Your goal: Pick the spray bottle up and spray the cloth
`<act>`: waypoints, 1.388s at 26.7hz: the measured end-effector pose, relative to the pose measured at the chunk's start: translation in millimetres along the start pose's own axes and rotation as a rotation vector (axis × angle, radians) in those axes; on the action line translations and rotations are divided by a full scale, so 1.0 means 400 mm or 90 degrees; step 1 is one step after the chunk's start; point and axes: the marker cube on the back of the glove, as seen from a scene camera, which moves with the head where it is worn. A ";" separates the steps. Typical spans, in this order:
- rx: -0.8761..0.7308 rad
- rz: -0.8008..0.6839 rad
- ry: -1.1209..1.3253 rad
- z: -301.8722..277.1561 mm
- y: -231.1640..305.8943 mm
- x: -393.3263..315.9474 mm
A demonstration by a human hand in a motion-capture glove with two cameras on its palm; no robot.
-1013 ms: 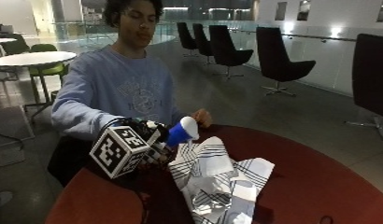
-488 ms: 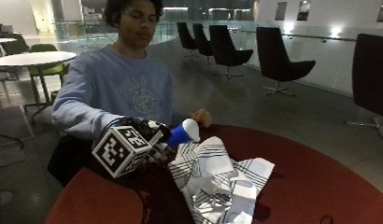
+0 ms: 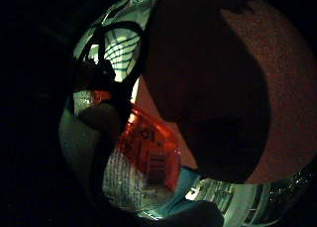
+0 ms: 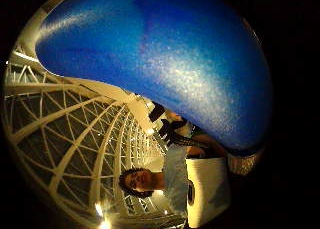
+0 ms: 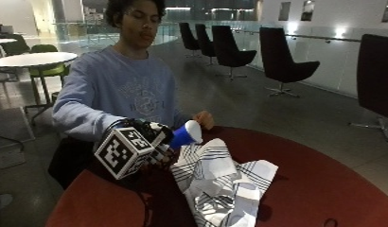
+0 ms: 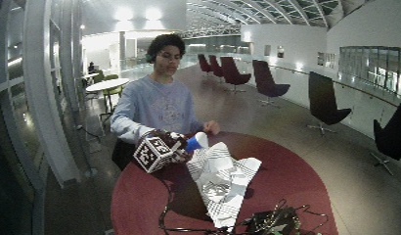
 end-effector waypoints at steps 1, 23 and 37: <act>-0.003 0.001 0.000 0.002 0.001 -0.001; -0.011 -0.003 0.003 0.017 -0.002 -0.010; -0.005 -0.205 -0.033 0.143 0.022 -0.177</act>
